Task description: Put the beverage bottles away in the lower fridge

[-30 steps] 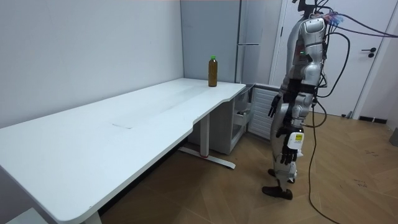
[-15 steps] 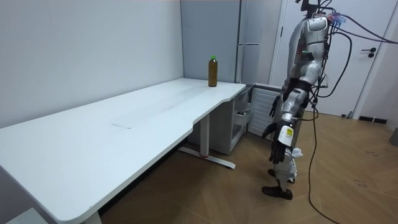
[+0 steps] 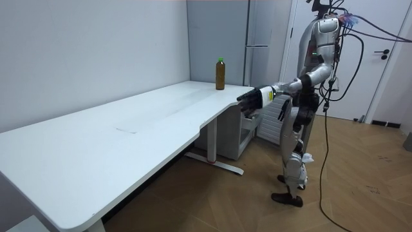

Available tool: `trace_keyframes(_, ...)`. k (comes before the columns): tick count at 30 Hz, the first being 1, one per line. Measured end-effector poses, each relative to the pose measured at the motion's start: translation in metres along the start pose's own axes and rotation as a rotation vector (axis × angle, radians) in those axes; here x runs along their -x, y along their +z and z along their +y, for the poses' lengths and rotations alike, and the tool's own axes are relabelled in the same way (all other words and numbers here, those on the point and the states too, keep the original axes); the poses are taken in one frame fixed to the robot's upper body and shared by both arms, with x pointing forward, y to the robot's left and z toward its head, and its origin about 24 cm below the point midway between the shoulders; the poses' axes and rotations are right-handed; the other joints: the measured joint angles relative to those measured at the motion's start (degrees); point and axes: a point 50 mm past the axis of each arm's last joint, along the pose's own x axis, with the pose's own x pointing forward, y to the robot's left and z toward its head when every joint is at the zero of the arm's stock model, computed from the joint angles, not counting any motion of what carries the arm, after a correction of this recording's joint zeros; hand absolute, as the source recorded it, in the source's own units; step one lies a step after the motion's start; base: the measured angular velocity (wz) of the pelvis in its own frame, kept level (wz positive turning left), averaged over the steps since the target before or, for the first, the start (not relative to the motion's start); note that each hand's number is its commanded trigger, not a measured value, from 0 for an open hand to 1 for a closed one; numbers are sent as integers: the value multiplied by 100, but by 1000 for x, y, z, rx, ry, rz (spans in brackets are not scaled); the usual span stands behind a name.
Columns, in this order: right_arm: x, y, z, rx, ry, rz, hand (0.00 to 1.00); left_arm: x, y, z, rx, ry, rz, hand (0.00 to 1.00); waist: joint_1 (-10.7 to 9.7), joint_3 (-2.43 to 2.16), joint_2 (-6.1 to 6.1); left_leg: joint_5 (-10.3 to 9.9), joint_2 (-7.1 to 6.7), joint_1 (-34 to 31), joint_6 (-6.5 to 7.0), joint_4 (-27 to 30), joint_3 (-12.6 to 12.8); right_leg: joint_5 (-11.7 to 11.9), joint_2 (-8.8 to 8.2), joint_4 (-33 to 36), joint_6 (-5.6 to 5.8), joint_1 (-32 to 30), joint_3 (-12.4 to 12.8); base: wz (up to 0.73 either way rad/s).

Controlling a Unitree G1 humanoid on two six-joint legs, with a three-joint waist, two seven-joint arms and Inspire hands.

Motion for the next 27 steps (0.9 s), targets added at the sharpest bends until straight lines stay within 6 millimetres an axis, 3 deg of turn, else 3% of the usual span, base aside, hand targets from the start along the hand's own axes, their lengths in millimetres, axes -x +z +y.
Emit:
trace_keyframes(3, 0, 3, 1, 0, 7, -11, 0, 5, 35, -13, 103, -59, -125, 0, -111, 5, -7, 0, 3, 11, -1, -13, -84, 0, 1, -3, 0, 22, 2, 8)
trace_keyframes(7, 0, 3, 1, 2, 18, -14, 0, 10, 62, -26, 138, -142, -259, 0, -251, 36, 9, 0, 4, 11, 0, -22, -128, 0, 5, -6, 0, 52, 32, 2)
trace_keyframes(20, -1, 5, 1, -5, 46, -14, 0, 28, 76, -57, 137, -436, -327, 0, -602, 79, 82, 1, 18, 202, -1, -183, 41, 0, 26, -3, 0, 42, 269, -9)
trace_keyframes(27, -1, 5, -1, -44, 50, -15, 0, 22, 76, -81, 92, -573, -321, 0, -908, 120, 145, 0, 35, 207, 0, -205, 179, 1, 40, -1, 1, 9, 433, -13)
